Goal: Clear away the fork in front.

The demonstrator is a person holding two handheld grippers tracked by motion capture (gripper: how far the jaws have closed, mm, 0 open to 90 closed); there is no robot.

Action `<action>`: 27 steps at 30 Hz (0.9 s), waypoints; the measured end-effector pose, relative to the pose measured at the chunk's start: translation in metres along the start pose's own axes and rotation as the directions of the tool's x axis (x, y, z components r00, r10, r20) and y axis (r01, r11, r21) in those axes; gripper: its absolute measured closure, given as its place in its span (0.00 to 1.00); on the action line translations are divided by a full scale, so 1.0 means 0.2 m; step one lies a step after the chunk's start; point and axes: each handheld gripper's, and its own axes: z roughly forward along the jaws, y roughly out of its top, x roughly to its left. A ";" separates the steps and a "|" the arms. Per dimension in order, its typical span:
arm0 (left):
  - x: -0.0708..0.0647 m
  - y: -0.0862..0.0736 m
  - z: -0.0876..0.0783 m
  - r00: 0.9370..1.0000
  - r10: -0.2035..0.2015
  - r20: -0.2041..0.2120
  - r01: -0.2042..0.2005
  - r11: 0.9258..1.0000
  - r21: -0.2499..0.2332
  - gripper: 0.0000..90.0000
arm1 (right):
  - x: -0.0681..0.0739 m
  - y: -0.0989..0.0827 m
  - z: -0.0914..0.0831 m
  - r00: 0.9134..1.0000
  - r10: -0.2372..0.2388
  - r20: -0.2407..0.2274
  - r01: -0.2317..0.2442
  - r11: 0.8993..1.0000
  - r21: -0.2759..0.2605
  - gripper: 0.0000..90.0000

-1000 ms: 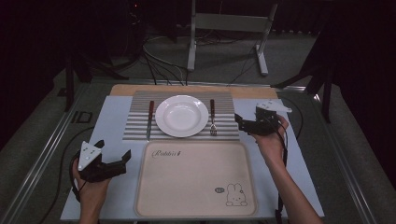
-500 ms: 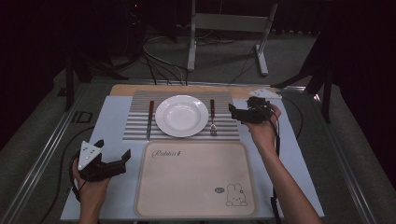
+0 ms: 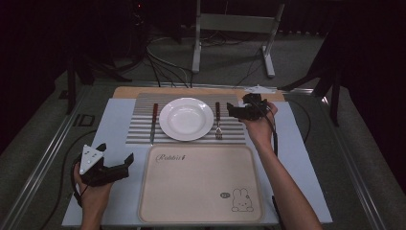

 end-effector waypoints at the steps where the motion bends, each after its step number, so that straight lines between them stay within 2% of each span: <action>1: 0.00 0.00 0.00 1.000 0.002 0.001 -0.002 1.000 0.001 0.00 | 0.00 0.00 0.02 1.000 -0.002 -0.002 0.002 1.000 0.003 0.12; 6: 0.00 0.00 0.00 1.000 0.001 0.001 -0.001 1.000 0.000 0.00 | 0.03 -0.01 0.12 1.000 -0.014 -0.008 0.014 0.999 0.029 0.12; 12: 0.00 0.00 0.00 1.000 -0.001 0.002 0.001 1.000 -0.003 0.00 | 0.05 -0.02 0.22 1.000 -0.001 -0.005 0.001 0.998 0.060 0.12; 18: 0.00 0.00 -0.01 1.000 -0.010 0.002 0.010 1.000 -0.008 0.00 | 0.06 -0.03 0.30 1.000 0.004 -0.007 -0.004 0.997 0.075 0.12; 19: 0.00 0.00 -0.01 1.000 -0.012 0.003 0.012 1.000 -0.009 0.00 | 0.06 -0.04 0.33 1.000 0.010 -0.007 -0.010 0.995 0.097 0.12; 27: 0.02 0.00 -0.01 1.000 -0.024 0.008 0.025 1.000 -0.014 0.00 | 0.04 -0.10 0.42 1.000 0.029 0.010 -0.030 0.986 0.166 0.16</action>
